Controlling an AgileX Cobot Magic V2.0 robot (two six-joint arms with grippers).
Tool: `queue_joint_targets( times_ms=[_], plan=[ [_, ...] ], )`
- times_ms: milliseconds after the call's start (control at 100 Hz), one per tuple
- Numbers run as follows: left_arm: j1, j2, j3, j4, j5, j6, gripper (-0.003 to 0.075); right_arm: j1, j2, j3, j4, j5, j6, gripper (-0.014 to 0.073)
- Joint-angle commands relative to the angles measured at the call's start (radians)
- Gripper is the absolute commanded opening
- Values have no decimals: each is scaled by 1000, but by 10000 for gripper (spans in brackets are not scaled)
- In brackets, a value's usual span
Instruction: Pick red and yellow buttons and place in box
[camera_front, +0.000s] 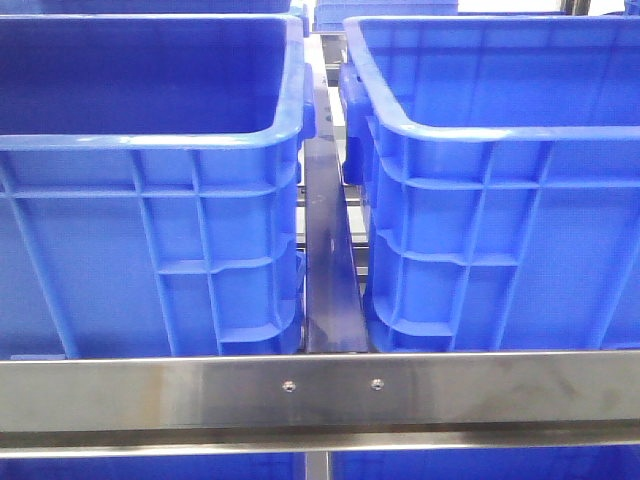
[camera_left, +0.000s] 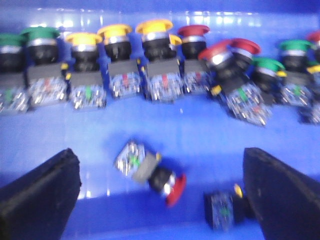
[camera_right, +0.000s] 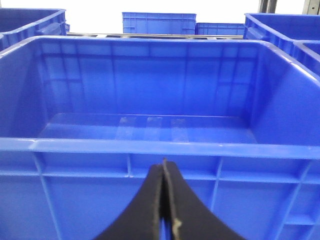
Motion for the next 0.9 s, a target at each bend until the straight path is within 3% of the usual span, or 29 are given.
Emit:
queue_joint_targets(
  times_ms=[0, 420, 890],
  plan=[
    [-21, 37, -81, -22, -29, -3, 621, -3, -24, -16, -9, -75, -2, -67],
    [-67, 301, -257, 12, -21, -62, 621, -3, -24, -16, -9, -75, -2, -67],
    [-67, 427, -278, 13, -17, -62, 621, -3, -24, -16, -9, -75, -2, -67]
  ],
)
